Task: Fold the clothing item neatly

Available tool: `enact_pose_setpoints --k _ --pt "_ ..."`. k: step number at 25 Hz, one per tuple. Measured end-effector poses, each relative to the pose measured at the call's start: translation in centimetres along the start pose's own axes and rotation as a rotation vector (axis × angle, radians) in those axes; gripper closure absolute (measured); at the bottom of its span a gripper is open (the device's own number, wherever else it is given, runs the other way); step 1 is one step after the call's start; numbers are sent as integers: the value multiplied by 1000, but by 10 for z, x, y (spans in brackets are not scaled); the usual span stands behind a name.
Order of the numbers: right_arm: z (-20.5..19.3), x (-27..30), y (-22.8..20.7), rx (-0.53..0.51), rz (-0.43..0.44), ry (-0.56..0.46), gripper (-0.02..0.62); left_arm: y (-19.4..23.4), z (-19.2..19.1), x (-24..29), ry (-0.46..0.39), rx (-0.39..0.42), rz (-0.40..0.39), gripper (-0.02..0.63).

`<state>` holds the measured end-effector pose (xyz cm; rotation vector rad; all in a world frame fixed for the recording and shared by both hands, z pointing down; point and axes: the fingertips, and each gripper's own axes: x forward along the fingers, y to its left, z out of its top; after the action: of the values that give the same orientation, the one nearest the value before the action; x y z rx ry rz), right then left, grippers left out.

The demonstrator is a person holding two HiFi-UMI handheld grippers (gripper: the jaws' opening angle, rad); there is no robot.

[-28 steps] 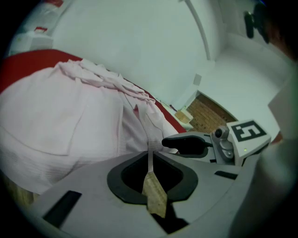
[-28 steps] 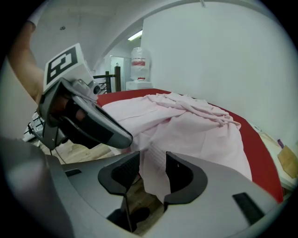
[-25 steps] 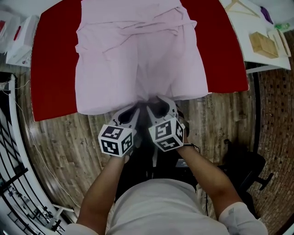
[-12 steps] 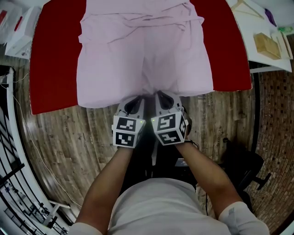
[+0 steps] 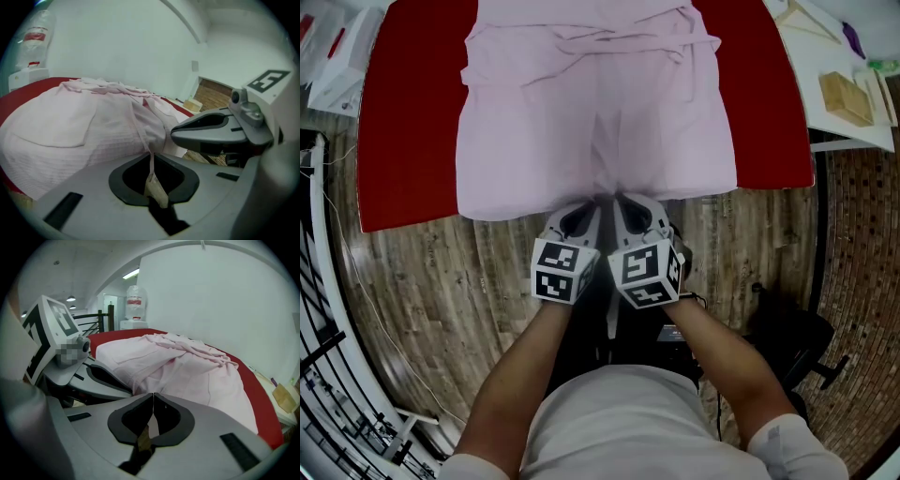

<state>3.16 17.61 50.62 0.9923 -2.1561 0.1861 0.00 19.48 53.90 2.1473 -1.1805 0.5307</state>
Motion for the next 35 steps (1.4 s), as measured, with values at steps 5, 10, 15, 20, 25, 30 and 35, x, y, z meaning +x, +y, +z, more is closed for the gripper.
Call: enact_pose_setpoints --k 5,10,15,20,25,30,35 --pt "2 2 -5 7 -14 -6 575 -22 -10 10 48 108 -116 594" --pt "41 6 -5 53 59 -93 575 -28 -30 10 92 115 -171 594" --pt "70 35 26 29 155 -79 575 -21 -63 -5 136 46 -160 594" --pt "41 48 14 50 120 34 575 1 -87 -27 144 -36 -108 594" --pt "30 40 -4 61 74 39 575 36 -100 -48 137 -102 -46 594" --pt "39 17 -2 18 134 -129 575 75 -101 -71 48 -165 -2 594" --pt "6 -18 -18 -43 205 -206 574 111 -98 -91 -34 -142 26 592"
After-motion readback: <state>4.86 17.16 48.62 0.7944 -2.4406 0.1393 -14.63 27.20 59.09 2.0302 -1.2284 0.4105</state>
